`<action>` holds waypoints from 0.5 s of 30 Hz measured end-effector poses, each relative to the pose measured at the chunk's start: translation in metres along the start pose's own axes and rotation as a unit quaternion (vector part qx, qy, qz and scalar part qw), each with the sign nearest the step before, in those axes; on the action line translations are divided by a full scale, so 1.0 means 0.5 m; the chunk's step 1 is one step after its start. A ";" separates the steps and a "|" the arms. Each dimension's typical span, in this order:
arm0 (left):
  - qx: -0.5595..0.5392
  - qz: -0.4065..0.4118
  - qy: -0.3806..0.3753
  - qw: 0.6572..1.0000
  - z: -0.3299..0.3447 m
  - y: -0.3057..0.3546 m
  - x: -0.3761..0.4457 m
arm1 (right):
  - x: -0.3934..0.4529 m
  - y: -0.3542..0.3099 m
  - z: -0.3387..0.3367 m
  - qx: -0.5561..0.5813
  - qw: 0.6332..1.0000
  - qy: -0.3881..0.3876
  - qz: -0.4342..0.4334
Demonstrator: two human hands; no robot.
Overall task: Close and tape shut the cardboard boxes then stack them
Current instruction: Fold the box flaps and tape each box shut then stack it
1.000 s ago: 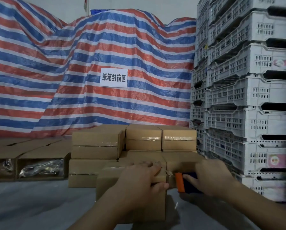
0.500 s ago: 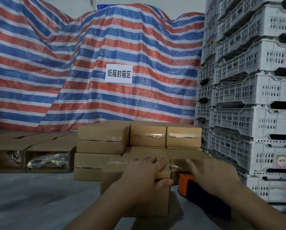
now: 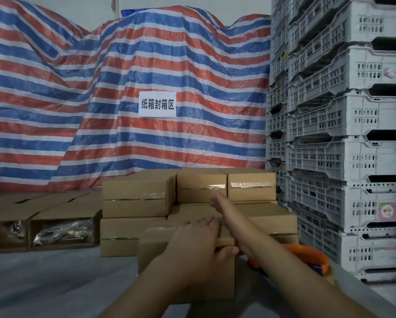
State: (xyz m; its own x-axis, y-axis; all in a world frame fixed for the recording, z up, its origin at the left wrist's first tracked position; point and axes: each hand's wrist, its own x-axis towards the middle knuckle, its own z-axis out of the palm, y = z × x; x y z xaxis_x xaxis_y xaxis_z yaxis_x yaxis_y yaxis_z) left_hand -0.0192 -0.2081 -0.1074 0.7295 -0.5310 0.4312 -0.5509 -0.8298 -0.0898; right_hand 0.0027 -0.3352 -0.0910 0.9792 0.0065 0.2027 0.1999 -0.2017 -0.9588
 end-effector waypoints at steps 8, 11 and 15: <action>-0.088 -0.021 0.024 0.996 -0.005 0.002 -0.010 | -0.027 0.070 -0.003 0.153 0.987 0.049 -0.006; -0.320 -0.055 0.056 0.944 -0.027 -0.009 -0.012 | -0.044 0.081 -0.009 0.164 0.986 0.031 0.019; -0.370 -0.099 0.182 0.905 -0.058 -0.059 -0.042 | -0.054 0.046 -0.012 0.150 0.987 0.046 0.036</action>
State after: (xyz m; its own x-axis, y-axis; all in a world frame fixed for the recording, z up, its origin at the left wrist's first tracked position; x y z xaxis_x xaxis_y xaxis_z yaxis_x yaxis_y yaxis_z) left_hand -0.0301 -0.1674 -0.0877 0.7352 -0.1806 0.6533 -0.6438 -0.4874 0.5898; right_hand -0.0192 -0.3460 -0.1175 0.9867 -0.0880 0.1366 0.1453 0.1011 -0.9842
